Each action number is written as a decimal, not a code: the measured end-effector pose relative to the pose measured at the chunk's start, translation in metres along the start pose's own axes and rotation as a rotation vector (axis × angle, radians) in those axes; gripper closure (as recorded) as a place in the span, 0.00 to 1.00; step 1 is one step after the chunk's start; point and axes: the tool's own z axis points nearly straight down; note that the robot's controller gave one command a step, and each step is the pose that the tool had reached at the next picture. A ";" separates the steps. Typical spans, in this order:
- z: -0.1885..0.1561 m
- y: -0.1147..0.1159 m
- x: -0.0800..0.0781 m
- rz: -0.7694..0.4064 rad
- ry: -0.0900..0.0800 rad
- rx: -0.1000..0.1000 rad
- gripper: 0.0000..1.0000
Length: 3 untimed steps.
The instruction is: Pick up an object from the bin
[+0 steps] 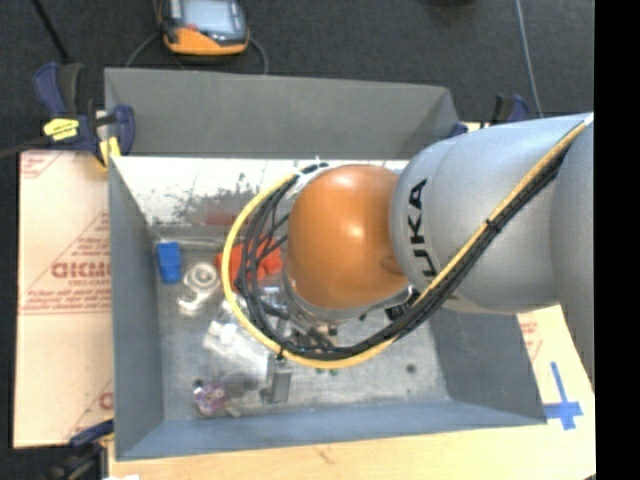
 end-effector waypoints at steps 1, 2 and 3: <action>0.112 -0.029 -0.089 -0.139 -0.032 -0.006 0.00; 0.113 -0.025 -0.097 0.084 -0.020 -0.005 0.00; 0.112 -0.026 -0.099 0.086 -0.013 -0.003 0.00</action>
Offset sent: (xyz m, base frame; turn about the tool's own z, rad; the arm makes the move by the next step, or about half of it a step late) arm 0.0808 -0.0293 -0.1174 -0.1411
